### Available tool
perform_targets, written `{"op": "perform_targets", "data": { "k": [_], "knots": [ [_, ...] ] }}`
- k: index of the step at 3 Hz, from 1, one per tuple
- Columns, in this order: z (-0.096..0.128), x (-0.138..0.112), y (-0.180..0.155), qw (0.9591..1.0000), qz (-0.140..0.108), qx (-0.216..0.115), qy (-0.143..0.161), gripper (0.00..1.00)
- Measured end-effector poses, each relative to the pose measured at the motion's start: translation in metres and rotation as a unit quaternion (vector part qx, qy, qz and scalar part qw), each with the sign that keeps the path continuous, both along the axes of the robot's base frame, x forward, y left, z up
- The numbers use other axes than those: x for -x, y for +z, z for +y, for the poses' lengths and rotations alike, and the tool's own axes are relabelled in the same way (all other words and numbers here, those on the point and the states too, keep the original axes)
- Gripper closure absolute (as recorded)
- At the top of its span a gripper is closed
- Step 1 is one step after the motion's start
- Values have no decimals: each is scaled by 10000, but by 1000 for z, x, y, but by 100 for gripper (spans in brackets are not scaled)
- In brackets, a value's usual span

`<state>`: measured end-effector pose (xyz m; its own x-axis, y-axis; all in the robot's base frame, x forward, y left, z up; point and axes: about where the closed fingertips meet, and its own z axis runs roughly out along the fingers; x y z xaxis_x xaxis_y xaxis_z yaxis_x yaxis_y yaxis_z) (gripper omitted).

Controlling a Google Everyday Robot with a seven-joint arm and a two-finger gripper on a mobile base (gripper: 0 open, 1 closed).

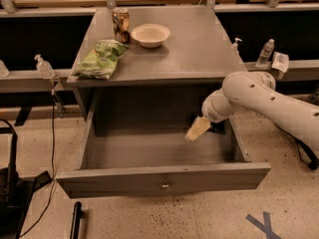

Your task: Pick rxbar blueberry from top drawer and place on counter

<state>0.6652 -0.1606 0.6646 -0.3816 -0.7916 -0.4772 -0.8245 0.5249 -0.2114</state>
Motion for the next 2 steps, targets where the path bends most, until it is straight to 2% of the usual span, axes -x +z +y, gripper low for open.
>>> {"op": "perform_targets", "data": {
  "k": [1,2],
  "knots": [
    [-13,-9,-16,9986,379,-130,339,0],
    [-23,-16,-34,9968,586,-192,517,0]
  ]
}}
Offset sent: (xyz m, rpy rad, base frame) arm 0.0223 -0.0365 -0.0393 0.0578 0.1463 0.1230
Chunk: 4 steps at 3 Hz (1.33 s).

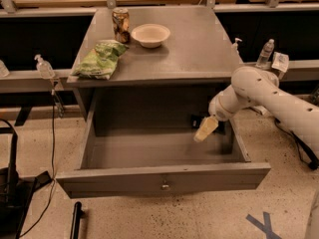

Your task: Pick rxbar blueberry from top drawer and place on counter

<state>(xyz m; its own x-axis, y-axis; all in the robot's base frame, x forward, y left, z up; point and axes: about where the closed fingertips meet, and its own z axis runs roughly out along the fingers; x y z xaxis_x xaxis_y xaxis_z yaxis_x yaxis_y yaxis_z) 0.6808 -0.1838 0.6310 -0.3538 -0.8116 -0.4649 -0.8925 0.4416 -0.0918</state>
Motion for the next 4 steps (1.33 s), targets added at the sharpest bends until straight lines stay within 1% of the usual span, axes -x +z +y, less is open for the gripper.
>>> {"op": "perform_targets", "data": {
  "k": [1,2,3,4],
  "knots": [
    [-3,-2,-18,9999,107,64,107,2],
    [-6,-1,-34,9995,256,101,126,24],
    [-10,2,-48,9990,430,76,114,42],
    [-10,2,-41,9990,437,73,115,62]
  ]
}}
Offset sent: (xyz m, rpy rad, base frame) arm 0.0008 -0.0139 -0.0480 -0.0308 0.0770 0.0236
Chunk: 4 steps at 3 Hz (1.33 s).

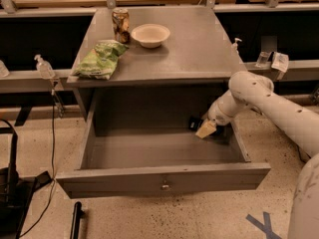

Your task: Pick rxbar blueberry from top drawer and place on counter

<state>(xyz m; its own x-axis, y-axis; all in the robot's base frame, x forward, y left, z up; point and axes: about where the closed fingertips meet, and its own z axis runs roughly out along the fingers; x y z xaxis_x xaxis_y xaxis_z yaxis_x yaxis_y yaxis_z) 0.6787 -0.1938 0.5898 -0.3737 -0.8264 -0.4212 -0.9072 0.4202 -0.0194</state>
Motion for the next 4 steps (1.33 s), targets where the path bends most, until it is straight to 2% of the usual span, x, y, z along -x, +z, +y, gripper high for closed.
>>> {"op": "perform_targets", "data": {
  "k": [1,2,3,4],
  "knots": [
    [0,0,5,10000,0,0,0,85],
    [1,1,8,10000,-37,-49,25,100],
    [17,10,44,9969,-440,-577,297,100],
    [33,22,92,9886,-883,-1065,590,100]
  ]
}}
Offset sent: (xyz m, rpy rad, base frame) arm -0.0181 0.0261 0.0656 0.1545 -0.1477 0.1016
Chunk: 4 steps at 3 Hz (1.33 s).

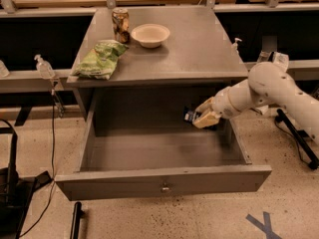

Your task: Pick rxbar blueberry from top drawer and place on counter

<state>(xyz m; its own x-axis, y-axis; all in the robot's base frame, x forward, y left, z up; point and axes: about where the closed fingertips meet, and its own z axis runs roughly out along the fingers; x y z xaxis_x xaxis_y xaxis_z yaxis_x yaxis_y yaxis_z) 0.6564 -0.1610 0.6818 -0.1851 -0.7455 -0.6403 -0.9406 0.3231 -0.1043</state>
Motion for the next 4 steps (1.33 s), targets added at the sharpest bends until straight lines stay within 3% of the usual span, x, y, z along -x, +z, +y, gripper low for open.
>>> {"op": "perform_targets", "data": {
  "k": [2,4],
  "knots": [
    [8,10,68,9971,-622,-395,182,100],
    [-2,34,146,9909,-1272,-374,224,100]
  ]
}}
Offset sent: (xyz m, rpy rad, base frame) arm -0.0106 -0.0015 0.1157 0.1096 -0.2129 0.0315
